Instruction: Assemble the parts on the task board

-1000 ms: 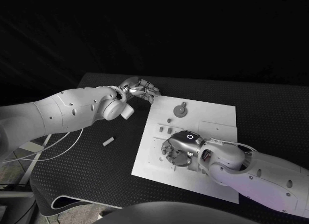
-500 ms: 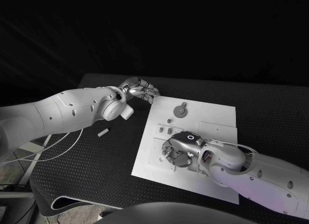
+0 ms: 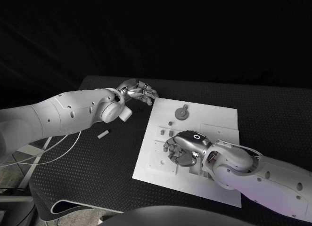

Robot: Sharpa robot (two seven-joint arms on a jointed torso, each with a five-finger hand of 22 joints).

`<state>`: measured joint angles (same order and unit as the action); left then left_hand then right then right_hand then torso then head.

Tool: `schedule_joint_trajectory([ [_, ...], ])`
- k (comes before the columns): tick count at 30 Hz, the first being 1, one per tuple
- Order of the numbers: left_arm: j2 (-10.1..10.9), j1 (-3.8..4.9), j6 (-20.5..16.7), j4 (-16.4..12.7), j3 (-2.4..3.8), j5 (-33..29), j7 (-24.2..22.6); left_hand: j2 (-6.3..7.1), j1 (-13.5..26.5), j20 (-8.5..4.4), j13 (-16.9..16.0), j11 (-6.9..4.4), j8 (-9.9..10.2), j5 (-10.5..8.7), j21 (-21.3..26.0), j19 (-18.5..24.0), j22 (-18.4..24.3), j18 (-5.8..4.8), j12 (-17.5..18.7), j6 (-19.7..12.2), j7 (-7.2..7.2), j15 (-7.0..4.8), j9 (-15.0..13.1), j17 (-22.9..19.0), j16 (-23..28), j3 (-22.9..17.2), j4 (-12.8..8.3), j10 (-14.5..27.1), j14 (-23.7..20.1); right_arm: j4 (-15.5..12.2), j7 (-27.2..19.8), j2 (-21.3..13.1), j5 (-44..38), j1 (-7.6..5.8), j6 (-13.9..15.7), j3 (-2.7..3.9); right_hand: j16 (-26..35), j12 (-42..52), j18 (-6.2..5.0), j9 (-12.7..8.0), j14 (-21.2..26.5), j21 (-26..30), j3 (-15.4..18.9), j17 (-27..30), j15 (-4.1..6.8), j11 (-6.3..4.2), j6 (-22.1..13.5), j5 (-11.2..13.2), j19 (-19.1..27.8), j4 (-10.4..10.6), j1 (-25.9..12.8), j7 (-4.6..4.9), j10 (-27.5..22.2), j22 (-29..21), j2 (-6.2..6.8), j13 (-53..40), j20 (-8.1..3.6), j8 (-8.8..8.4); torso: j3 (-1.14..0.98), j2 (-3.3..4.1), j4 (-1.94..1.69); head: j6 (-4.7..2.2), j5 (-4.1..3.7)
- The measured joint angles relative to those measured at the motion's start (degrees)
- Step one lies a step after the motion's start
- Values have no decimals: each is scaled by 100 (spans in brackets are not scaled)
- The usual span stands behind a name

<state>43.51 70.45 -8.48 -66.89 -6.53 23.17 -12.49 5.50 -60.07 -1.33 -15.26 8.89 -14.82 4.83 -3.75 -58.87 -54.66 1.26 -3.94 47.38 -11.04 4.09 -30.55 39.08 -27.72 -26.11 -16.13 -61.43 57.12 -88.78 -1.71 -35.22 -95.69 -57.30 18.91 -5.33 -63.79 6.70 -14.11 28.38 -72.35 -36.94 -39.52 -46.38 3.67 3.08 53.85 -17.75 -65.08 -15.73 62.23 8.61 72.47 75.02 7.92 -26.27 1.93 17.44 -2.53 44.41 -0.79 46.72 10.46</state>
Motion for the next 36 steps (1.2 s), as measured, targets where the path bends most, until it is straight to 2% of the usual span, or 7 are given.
schedule_joint_trajectory([
  [8,0,0,3,29,0,1,0,0,0,0,-6,-21,0,0,0,0,-1,0,-23,0,0,0,0,12,0,0,0,-21,0,-139,-118,-76,366,-95,187,48,-28,-68,-6,-9,15,-31,278,6,-15,21,-70,0,1,-3,-106,33,-66,0,107,1,1,-21,-3,-1,1,-38,-20],
  [14,-3,0,9,68,0,18,0,0,0,0,-49,-84,-45,0,-18,0,-1,-1,-80,59,58,20,1,56,23,0,0,-167,21,-218,-256,-134,688,-129,373,165,-55,-111,-14,-19,12,-58,379,6,-54,59,-110,0,-3,-15,-138,49,-183,-1,119,12,-2,-36,-2,-1,1,-58,-27],
  [21,34,0,19,118,0,104,18,-31,-31,-53,-111,-180,-117,0,-45,-54,-18,9,-153,230,127,-53,1,139,23,0,0,-418,155,-239,-376,-178,1081,-235,527,268,-89,-111,-13,-22,-9,-78,410,6,-73,59,-117,0,-35,-16,-160,43,-183,-1,97,7,-29,-36,-4,-6,0,-90,-33],
  [25,178,3,128,161,1,279,108,-53,-54,-152,-206,-318,-152,0,-159,-265,-80,96,-253,343,158,-165,8,270,-54,16,-16,-715,400,-198,-422,-196,1313,-341,563,287,-111,-111,-13,-22,-10,-88,410,6,-73,59,-120,0,-63,-16,-182,40,-182,-1,75,-3,-40,-36,-3,-10,0,-119,-33],
  [29,408,13,265,109,-3,629,256,-53,-54,-252,-299,-400,-199,0,-225,-439,-143,96,-293,452,205,-277,22,450,-178,55,-24,-870,565,-110,-450,-216,1465,-395,583,287,-111,-111,-13,-22,-10,-88,410,6,-73,59,-120,0,-63,-16,-159,40,-182,-1,51,-3,-40,-36,-3,-15,0,-172,-18],
  [32,575,50,323,76,-7,939,386,-53,-54,-314,-335,-401,-199,0,-327,-582,-219,95,-293,452,205,-337,44,590,-338,71,-39,-871,689,18,-462,-219,1568,-414,586,292,-111,-111,-14,-21,-10,-88,410,6,-72,59,-120,0,-63,-16,-159,40,-182,-1,51,-3,-40,-36,1,-19,-6,-190,30],
  [36,887,70,319,-33,-7,1379,539,58,-165,-423,-392,-411,-199,0,-486,-776,-380,82,-247,492,205,-462,75,854,-670,143,-31,-881,813,234,-471,-212,1687,-441,587,300,-111,-111,-14,-21,-10,-88,410,6,-73,59,-120,0,-63,-16,-159,40,-182,-1,51,-3,-39,-36,1,-34,-15,-191,92],
])
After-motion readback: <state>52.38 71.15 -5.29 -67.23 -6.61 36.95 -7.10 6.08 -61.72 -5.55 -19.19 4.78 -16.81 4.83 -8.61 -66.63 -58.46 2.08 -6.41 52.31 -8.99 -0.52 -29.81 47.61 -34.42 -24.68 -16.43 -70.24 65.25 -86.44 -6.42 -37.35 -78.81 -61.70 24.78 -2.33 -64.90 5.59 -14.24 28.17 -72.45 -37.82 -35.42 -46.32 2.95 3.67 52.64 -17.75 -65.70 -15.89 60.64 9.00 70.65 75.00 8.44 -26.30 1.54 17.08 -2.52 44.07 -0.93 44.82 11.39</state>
